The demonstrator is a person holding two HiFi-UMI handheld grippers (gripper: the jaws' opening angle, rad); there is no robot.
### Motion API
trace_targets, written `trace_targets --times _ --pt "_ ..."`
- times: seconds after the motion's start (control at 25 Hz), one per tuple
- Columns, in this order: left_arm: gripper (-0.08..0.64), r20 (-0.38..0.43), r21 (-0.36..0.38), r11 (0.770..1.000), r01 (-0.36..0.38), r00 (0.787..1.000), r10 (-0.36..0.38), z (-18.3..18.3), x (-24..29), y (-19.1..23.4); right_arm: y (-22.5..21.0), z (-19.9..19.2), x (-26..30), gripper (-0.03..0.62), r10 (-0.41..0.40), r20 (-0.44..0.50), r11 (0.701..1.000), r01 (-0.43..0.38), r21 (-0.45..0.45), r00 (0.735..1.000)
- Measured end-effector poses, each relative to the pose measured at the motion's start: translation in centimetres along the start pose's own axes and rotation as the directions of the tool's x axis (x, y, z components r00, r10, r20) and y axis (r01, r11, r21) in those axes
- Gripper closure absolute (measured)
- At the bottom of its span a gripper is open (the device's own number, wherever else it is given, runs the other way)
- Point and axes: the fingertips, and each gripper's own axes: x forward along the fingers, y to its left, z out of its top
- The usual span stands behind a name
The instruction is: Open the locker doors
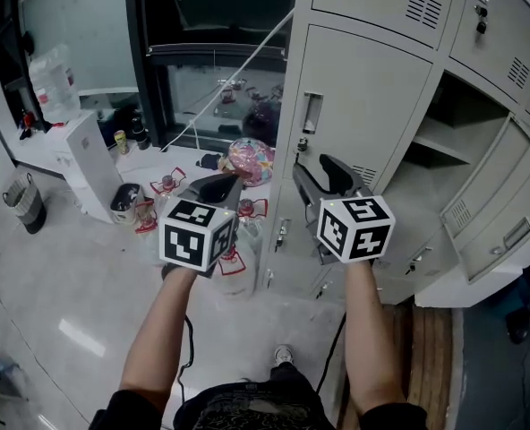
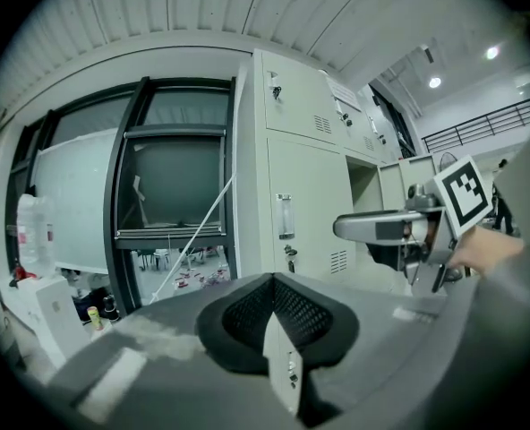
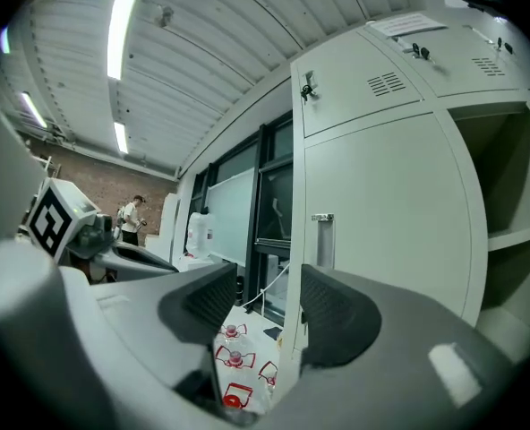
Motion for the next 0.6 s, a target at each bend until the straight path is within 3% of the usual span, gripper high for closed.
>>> trace_targets --times 0.6 --pt "0.559 -0.011 -0.005 0.992 -0.124 0.992 0.124 1.2 5.0 3.0 -3.5 0.4 8.4 0.359 0.111 0.019 0.994 -0.112 0.011 0.994"
